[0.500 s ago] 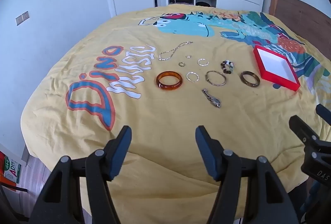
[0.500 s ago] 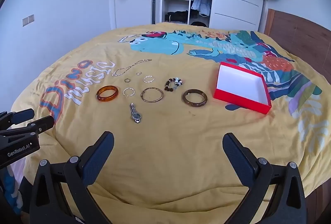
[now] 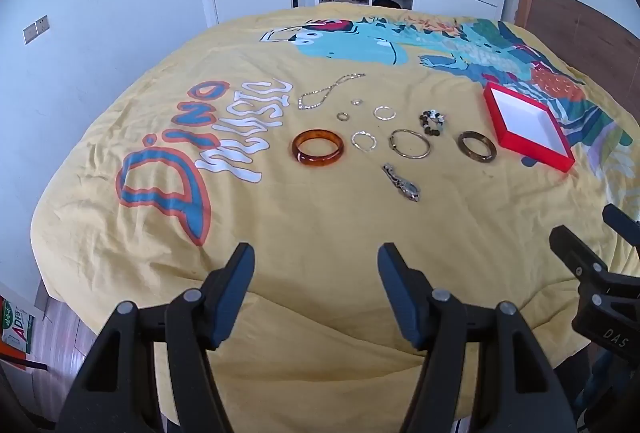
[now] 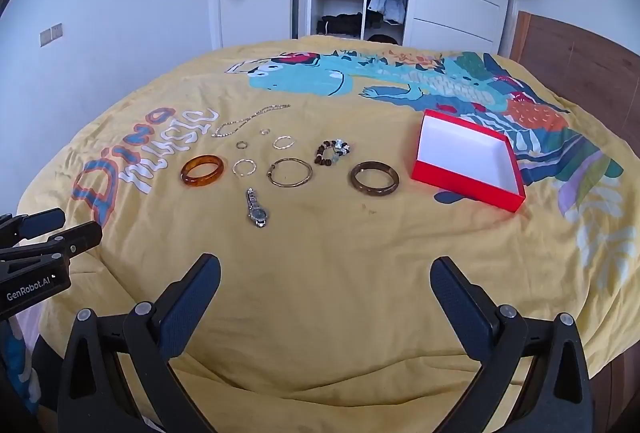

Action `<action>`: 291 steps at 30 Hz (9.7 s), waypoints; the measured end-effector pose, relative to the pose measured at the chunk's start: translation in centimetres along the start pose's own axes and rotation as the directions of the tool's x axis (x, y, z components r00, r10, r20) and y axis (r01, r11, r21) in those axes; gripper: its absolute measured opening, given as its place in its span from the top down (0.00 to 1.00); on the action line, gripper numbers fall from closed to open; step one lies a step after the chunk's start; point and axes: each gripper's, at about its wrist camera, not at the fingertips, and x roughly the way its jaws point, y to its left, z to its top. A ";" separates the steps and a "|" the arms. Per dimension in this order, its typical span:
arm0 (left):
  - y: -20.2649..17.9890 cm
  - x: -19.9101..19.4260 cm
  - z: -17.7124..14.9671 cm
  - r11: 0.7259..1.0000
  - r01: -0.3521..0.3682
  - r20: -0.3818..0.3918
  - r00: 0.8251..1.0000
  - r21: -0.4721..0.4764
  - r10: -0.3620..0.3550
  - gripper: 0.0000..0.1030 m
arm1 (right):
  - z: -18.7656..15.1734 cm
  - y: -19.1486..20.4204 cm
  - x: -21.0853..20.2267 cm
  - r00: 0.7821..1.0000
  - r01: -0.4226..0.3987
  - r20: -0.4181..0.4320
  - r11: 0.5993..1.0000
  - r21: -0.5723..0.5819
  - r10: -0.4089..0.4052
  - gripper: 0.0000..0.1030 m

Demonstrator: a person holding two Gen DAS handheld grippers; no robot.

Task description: Organize jewelry

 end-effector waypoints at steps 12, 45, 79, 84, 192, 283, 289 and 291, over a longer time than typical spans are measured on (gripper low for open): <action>0.2 -0.1 0.1 1.000 -0.011 0.027 1.000 0.000 0.011 0.40 | -0.2 -0.3 0.0 1.000 0.004 0.001 1.000 0.008 -0.004 0.00; -0.8 -0.5 -0.1 0.997 0.012 0.007 1.000 0.076 -0.013 0.39 | -0.5 0.1 0.8 0.999 -0.017 -0.039 1.000 0.012 0.017 0.01; 0.6 7.8 3.2 0.999 0.044 -0.152 0.988 0.020 -0.040 0.40 | 1.3 1.6 9.9 0.962 -0.198 -0.197 0.980 -0.019 0.190 0.34; 2.4 11.6 7.2 0.998 0.024 -0.162 0.986 -0.059 -0.033 0.40 | 3.0 2.6 13.4 0.943 -0.255 -0.226 0.967 -0.015 0.245 0.38; -34.9 20.4 19.3 0.884 0.290 -0.201 0.953 0.368 -0.229 0.82 | 8.3 -30.1 18.5 0.981 0.120 -0.173 0.967 0.223 -0.082 0.59; -3.1 27.4 14.1 0.987 0.156 -0.354 0.926 0.033 -0.135 0.71 | 14.4 -5.8 31.8 0.921 -0.168 -0.334 0.979 0.117 0.199 0.41; -3.0 27.8 14.0 0.986 0.163 -0.349 0.926 0.023 -0.145 0.73 | 14.0 -5.1 34.5 0.894 -0.155 -0.412 0.984 0.088 0.178 0.44; -3.0 27.7 13.9 0.986 0.163 -0.345 0.927 0.024 -0.145 0.74 | 14.1 -4.9 34.8 0.892 -0.152 -0.420 0.986 0.075 0.169 0.46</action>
